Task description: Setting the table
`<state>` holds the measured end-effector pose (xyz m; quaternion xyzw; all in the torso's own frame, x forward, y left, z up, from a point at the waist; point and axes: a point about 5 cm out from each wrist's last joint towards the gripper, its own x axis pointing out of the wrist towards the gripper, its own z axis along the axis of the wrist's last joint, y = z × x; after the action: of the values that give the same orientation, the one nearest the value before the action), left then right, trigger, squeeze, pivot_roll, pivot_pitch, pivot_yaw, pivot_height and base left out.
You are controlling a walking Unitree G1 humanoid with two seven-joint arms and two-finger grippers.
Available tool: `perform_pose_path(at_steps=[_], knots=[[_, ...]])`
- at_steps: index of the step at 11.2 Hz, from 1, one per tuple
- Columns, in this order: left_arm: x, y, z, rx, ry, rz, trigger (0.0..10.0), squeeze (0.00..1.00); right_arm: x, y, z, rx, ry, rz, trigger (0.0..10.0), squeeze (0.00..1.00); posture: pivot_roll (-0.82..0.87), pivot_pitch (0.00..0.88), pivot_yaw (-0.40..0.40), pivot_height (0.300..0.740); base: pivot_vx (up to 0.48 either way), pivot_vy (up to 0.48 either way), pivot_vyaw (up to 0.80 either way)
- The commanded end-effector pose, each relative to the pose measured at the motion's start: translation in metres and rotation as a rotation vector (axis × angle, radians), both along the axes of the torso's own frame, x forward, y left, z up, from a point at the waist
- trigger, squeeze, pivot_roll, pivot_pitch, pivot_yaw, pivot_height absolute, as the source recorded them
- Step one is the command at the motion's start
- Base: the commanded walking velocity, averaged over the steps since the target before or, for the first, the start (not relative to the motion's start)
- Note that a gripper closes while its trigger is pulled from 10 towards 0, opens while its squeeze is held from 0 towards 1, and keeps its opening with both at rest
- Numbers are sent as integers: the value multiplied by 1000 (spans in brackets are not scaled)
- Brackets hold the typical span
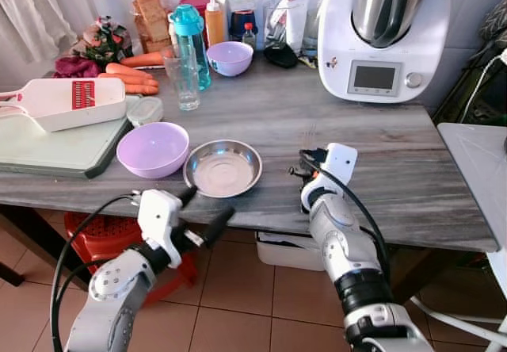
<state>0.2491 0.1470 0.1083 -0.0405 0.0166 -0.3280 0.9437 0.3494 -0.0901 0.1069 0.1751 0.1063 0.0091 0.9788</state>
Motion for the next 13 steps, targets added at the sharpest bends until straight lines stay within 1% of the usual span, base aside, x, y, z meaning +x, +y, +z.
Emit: perform_pose_path(at_steps=[1,2,5,6,8,10,13], knots=[[-4,-1,1,2,11,-39,10000,0,4,14,6,26,-1,28,10000,0,63,46,13,740,0,0,0],[-6,-2,-1,8,24,-64,10000,0,5,16,5,21,10,45,10000,0,63,46,13,740,0,0,0],[-11,-2,-6,6,50,-74,10000,0,12,24,5,30,35,61,10000,0,63,44,18,740,0,0,0],[-12,-4,-7,5,57,-84,10000,0,13,31,3,40,69,77,10000,0,63,44,18,740,0,0,0],[-12,-5,-7,6,56,-87,10000,0,13,37,0,39,86,86,10000,0,63,44,18,740,0,0,0],[-13,-8,-8,7,61,-99,10000,0,13,39,-6,73,129,73,10000,0,63,44,18,740,0,0,0],[-13,-9,-8,6,61,-101,10000,0,12,45,-10,99,156,95,10000,0,63,44,18,740,0,0,0]])
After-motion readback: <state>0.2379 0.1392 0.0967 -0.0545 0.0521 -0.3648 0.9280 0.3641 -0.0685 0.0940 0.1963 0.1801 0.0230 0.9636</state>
